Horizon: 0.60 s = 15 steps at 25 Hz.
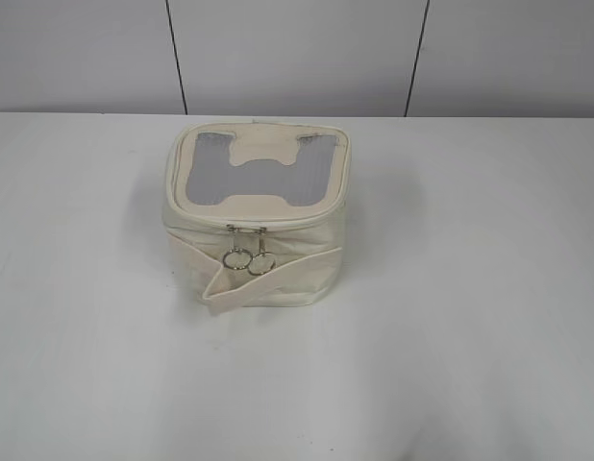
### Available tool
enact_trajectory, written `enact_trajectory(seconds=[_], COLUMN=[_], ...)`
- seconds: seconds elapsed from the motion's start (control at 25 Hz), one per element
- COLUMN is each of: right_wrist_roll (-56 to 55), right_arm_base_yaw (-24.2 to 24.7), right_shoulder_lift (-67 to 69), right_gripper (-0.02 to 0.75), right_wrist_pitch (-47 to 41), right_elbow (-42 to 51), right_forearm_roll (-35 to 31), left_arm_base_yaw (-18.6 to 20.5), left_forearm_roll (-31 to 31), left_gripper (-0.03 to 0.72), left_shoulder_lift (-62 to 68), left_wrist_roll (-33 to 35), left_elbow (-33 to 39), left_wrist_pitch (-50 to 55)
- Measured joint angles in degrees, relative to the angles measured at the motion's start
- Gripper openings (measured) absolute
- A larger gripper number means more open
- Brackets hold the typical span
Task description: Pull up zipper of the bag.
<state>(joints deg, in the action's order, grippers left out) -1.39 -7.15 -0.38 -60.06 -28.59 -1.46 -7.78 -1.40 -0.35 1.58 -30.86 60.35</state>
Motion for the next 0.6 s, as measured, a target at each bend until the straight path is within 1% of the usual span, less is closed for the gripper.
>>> enact_trajectory(seconds=[0.6], right_wrist_roll=[0.00], right_arm_base_yaw=[0.06], right_shoulder_lift=[0.00], right_gripper=[0.516], right_wrist_pitch=[0.05], right_elbow=[0.00], right_forearm_roll=[0.00], left_arm_base_yaw=[0.12], left_forearm_roll=[0.00], left_gripper=[0.241], left_shoulder_lift=[0.00], left_wrist_roll=[0.19], left_elbow=[0.00], left_wrist_pitch=[-0.09])
